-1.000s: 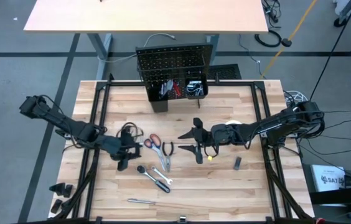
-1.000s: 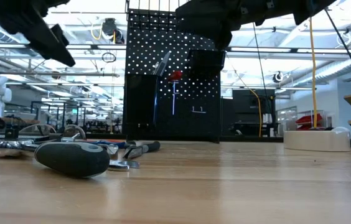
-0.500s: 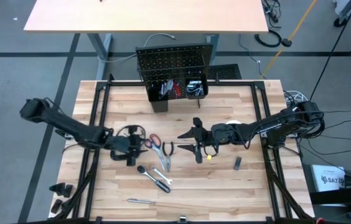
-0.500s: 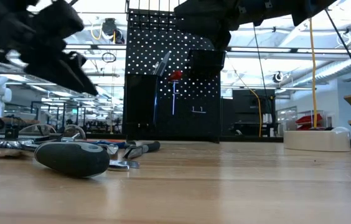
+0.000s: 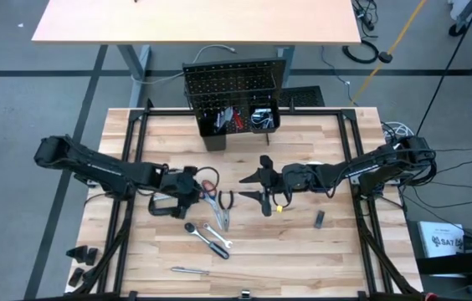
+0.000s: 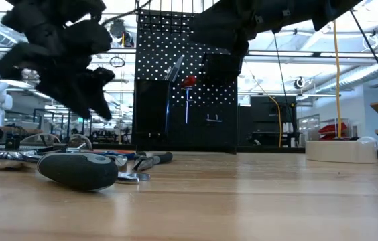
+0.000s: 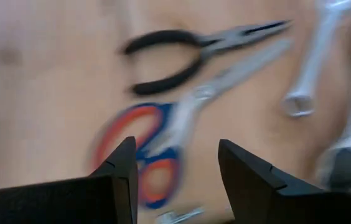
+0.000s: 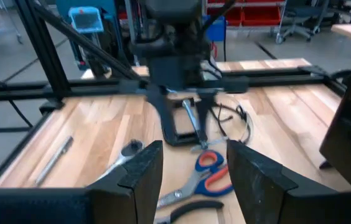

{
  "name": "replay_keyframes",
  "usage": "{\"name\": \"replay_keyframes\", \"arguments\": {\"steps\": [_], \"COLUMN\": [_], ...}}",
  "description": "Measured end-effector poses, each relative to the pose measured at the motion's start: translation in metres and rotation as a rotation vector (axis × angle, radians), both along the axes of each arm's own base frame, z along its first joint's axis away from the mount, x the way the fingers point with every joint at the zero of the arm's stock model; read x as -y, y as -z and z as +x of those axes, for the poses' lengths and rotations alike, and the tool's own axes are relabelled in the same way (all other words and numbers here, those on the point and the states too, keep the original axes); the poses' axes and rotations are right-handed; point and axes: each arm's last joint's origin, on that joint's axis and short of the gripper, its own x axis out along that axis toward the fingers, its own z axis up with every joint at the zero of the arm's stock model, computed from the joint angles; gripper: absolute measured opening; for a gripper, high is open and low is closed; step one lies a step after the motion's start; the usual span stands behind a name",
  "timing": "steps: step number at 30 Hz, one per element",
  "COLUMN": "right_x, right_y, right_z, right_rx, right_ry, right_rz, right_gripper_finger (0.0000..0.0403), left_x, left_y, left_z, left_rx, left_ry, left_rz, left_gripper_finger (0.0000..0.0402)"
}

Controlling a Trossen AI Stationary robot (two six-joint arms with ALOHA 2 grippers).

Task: Hang tools onto peg board
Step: Put the ratchet wrench on the left black bin on the peg board

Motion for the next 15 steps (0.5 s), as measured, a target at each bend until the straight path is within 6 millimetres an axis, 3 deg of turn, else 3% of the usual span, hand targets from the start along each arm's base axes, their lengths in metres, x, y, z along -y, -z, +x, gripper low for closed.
{"name": "replay_keyframes", "arguments": {"steps": [5,9,15], "right_x": [0.0,0.0,0.0], "right_y": [0.002,0.002,0.002], "right_z": [0.0,0.0,0.0], "right_rx": [-0.02,-0.02,-0.02], "right_ry": [-0.001,-0.001,-0.001], "right_rz": [-0.003,-0.003,-0.003], "right_gripper_finger": [0.0171,0.0171,0.0171], "left_x": [0.017,0.036,0.07], "left_y": [-0.006,-0.015,-0.009], "left_z": [0.008,0.01,0.002], "left_rx": [0.081,0.177,0.11], "left_ry": [0.083,0.161,0.216], "left_rz": [-0.219,-0.266,-0.342], "left_gripper_finger": [0.0156,0.0146,0.0139]}}
